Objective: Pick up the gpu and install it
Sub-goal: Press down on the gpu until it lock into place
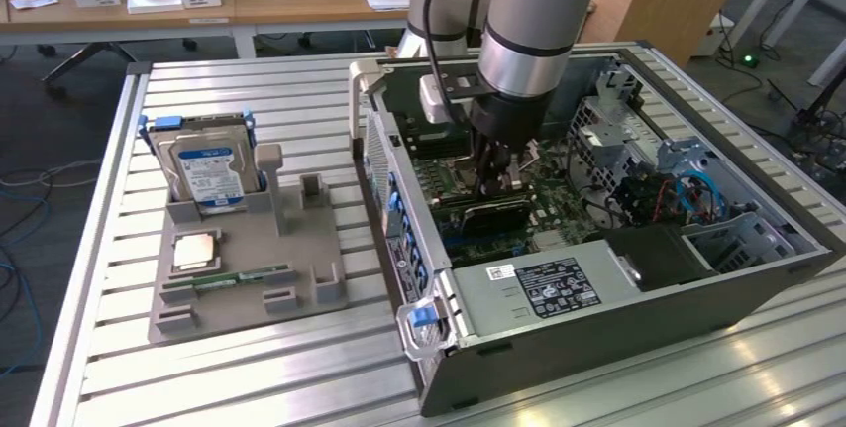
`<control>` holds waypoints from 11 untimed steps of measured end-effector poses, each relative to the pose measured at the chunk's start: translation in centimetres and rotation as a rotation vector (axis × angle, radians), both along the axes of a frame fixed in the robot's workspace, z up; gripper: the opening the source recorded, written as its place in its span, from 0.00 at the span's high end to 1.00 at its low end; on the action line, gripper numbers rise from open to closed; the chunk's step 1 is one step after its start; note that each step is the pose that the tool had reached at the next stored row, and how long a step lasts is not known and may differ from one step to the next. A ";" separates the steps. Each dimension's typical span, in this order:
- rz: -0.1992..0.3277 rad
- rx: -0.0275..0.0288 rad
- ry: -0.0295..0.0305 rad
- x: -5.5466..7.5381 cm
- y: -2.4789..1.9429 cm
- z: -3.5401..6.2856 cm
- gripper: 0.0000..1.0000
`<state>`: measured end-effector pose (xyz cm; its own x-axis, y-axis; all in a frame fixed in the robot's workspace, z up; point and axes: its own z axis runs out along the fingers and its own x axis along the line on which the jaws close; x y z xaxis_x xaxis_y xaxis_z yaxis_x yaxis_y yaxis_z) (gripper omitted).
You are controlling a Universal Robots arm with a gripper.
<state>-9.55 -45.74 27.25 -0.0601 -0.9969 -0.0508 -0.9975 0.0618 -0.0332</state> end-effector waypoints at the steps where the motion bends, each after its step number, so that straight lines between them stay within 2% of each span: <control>1: 0.000 0.0000 0.0000 0.0 0.01 -0.15 0.89; 6: 0.000 -0.0001 0.0000 0.0 0.06 -0.31 0.89; 7: 0.000 -0.0018 0.0002 0.0 0.07 -0.32 0.89; 9: 0.000 -0.0249 0.0000 0.0 0.11 -0.32 0.89; 10: 0.000 -0.0287 0.0000 0.0 0.11 -0.32 0.89; 11: 0.000 -0.0287 0.0000 0.0 0.10 -0.32 0.89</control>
<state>-9.56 -45.63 26.93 -0.0603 -0.9979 -0.0222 -0.9975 0.0610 -0.0350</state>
